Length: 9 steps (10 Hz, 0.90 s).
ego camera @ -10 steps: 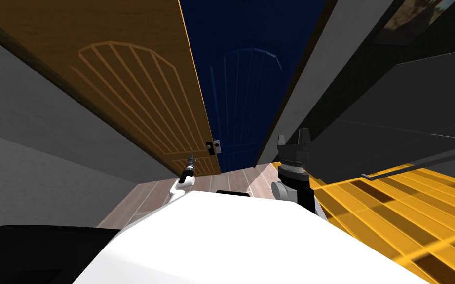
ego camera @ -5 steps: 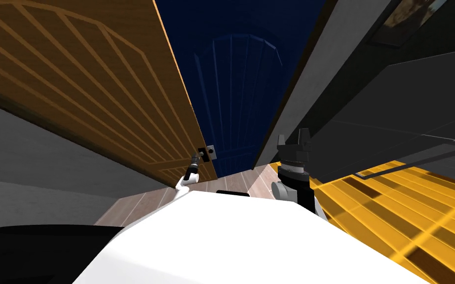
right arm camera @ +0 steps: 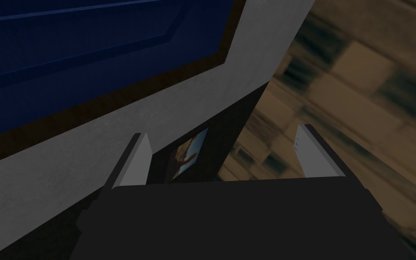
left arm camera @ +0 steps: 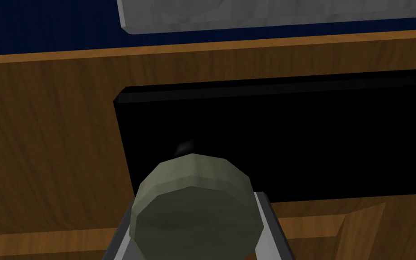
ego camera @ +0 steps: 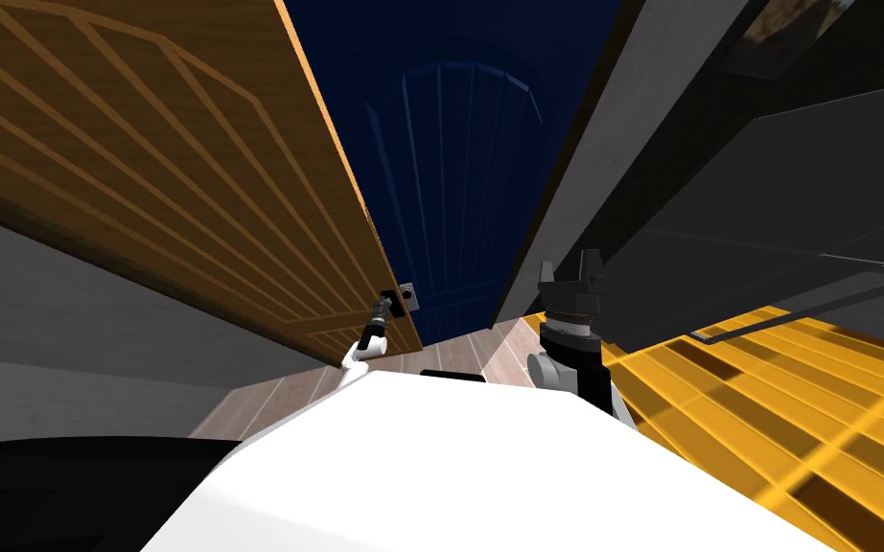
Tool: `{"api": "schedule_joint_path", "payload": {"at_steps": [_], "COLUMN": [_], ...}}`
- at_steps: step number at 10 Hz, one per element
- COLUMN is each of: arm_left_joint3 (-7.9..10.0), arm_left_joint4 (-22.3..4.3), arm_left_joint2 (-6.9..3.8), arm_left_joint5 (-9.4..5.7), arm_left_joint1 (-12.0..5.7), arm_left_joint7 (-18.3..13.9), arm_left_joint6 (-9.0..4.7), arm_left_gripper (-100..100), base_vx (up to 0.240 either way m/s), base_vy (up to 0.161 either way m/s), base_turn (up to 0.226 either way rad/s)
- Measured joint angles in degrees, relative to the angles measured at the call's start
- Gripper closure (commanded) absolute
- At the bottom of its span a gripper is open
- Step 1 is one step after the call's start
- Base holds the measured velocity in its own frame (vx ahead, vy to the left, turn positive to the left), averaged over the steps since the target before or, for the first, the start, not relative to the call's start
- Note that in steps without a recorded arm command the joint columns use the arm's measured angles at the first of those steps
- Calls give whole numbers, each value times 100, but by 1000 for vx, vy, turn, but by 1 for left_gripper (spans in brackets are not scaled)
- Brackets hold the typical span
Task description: Pull the door open
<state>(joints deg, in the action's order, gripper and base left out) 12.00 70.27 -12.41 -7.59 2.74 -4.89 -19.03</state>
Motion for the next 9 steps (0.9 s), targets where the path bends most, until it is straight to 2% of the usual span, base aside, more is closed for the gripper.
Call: {"api": "schedule_joint_path", "payload": {"at_steps": [2, 3, 4, 5, 6, 9], "arm_left_joint3": [-7, 27, 68, 83, 43, -126], "arm_left_joint4": [-9, 57, -10, -18, 38, 243], "arm_left_joint2": [8, -9, -53, -116, -134, -95], "arm_left_joint5": [1, -3, -13, -29, -33, -20], "arm_left_joint1": [12, 70, 101, 171, 196, 229], "arm_left_joint7": [0, 3, -5, -38, -68, -111], "arm_left_joint6": [7, 17, 14, 15, 26, 65], "arm_left_gripper": [100, 100, 100, -100, -100, -100], "base_vx": [-64, -193, -190, -207, -225, -205], "base_vy": [12, 58, 55, -7, -83, -108], "base_turn": [62, 86, -5, -54, -62, -65]}}
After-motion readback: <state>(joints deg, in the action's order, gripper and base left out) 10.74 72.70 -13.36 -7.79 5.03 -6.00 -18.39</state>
